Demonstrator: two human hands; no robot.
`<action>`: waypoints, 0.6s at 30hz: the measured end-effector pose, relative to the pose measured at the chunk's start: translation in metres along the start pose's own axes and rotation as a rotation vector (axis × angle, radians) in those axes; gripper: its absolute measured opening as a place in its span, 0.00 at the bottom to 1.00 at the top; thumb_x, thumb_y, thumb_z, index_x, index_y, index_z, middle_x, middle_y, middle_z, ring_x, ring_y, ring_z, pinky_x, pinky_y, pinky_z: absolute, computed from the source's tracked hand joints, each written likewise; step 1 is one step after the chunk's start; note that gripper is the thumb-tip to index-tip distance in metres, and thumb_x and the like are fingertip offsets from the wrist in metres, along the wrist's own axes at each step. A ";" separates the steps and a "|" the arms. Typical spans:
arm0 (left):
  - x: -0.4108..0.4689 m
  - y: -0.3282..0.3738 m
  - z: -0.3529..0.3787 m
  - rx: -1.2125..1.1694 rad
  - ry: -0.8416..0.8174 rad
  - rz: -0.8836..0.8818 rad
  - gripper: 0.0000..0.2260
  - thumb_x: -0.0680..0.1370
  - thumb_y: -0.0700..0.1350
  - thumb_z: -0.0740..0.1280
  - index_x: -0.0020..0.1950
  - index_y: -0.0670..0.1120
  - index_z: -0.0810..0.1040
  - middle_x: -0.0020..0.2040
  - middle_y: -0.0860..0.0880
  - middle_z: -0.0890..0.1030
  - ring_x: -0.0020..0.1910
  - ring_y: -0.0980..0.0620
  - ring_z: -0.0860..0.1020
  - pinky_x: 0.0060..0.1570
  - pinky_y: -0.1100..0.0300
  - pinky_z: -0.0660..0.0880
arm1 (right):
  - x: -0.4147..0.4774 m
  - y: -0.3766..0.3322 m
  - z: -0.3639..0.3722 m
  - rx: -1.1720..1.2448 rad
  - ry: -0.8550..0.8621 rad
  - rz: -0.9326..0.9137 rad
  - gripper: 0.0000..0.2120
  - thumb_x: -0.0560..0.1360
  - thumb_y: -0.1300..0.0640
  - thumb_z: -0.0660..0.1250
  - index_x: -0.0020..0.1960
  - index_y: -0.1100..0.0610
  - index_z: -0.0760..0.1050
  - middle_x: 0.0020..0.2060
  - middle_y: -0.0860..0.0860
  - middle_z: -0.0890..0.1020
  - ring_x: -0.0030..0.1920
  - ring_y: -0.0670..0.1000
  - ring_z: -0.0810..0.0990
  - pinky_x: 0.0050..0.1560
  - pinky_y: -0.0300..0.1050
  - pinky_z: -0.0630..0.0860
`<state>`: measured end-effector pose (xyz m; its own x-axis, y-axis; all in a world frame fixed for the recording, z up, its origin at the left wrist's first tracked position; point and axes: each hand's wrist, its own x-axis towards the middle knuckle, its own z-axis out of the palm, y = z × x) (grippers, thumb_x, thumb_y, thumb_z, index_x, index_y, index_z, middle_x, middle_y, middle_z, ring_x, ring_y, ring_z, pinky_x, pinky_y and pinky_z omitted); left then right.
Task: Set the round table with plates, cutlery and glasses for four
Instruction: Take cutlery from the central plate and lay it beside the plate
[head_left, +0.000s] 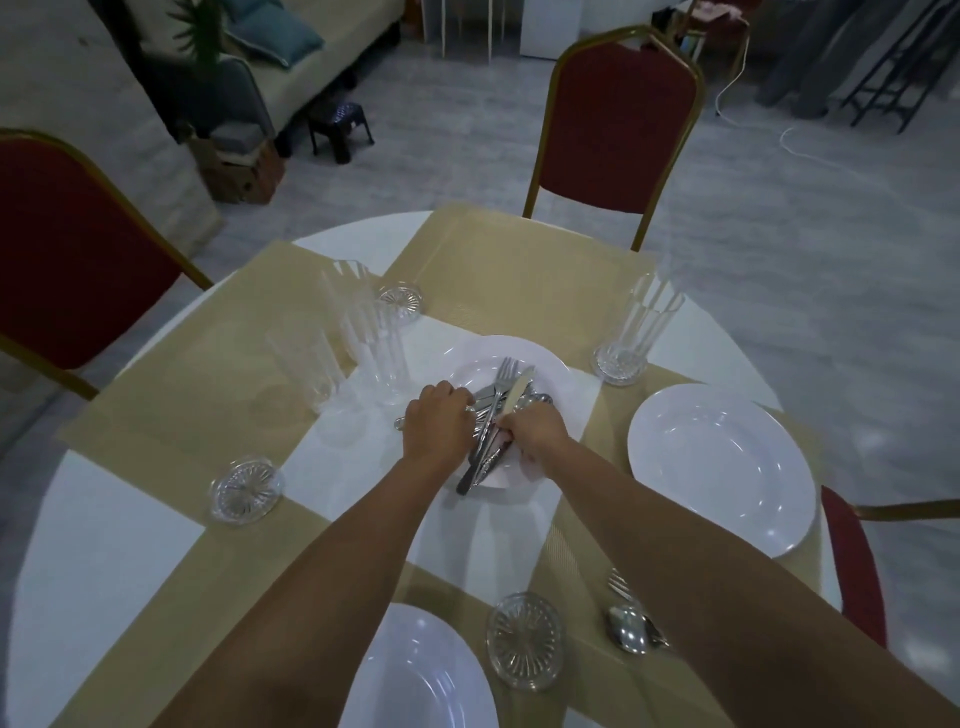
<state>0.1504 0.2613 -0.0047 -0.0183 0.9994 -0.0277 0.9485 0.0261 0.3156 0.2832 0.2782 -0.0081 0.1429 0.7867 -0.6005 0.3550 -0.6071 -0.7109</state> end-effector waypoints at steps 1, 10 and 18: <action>0.000 0.004 0.000 -0.017 -0.016 -0.002 0.11 0.79 0.46 0.61 0.59 0.50 0.78 0.57 0.48 0.78 0.58 0.46 0.73 0.55 0.53 0.68 | -0.005 -0.001 -0.005 -0.010 -0.014 0.009 0.11 0.73 0.62 0.69 0.34 0.57 0.72 0.29 0.54 0.76 0.31 0.53 0.76 0.32 0.39 0.74; 0.003 0.020 0.008 -0.057 -0.087 -0.087 0.11 0.76 0.44 0.63 0.56 0.49 0.80 0.55 0.45 0.78 0.57 0.43 0.76 0.54 0.51 0.74 | -0.015 0.008 -0.038 0.164 -0.142 0.047 0.15 0.80 0.59 0.61 0.35 0.57 0.70 0.27 0.53 0.72 0.26 0.51 0.69 0.28 0.41 0.68; 0.011 0.027 0.007 -0.076 -0.115 -0.179 0.10 0.75 0.42 0.63 0.53 0.46 0.81 0.52 0.45 0.80 0.55 0.42 0.77 0.51 0.52 0.74 | -0.030 0.017 -0.050 0.308 -0.097 0.054 0.12 0.82 0.63 0.54 0.42 0.61 0.71 0.35 0.58 0.79 0.31 0.55 0.79 0.29 0.46 0.81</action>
<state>0.1779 0.2728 -0.0029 -0.1440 0.9699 -0.1963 0.9069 0.2087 0.3660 0.3313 0.2497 0.0159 0.0597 0.7471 -0.6620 0.0510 -0.6646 -0.7455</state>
